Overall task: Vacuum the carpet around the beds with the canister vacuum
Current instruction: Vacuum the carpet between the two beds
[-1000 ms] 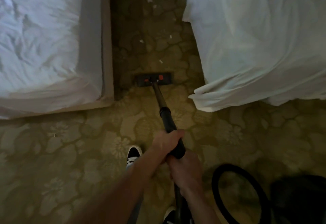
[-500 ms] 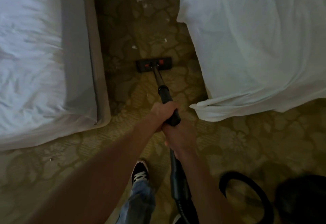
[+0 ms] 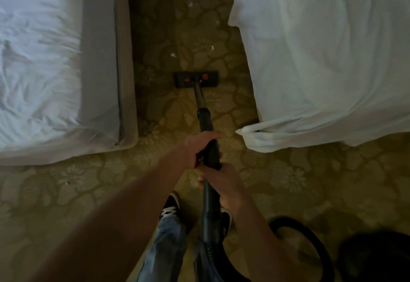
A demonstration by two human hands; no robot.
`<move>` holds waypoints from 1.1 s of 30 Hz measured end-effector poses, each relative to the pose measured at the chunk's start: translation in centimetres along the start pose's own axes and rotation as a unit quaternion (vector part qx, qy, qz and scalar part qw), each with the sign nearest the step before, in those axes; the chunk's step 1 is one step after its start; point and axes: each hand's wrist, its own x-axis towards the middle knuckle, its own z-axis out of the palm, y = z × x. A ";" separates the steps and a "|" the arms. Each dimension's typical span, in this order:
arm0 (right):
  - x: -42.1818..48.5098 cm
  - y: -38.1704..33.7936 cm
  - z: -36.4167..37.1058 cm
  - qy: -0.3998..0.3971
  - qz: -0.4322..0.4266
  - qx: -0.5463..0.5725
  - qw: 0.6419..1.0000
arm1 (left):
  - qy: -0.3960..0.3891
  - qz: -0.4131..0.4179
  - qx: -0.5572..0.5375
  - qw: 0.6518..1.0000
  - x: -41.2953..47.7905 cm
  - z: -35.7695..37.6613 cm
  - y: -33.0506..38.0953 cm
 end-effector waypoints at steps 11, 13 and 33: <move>-2.6 5.5 -0.7 0.074 -0.058 -0.057 0.994 | 0.029 0.029 0.045 0.998 -2.0 2.0 -4.9; -2.4 5.4 -0.6 0.092 -0.067 -0.114 0.987 | 0.033 0.037 0.017 0.999 -2.4 2.4 -4.9; 9.0 -10.9 11.5 0.103 -0.096 -0.118 0.983 | 0.071 0.069 -0.028 0.995 3.4 -7.9 15.0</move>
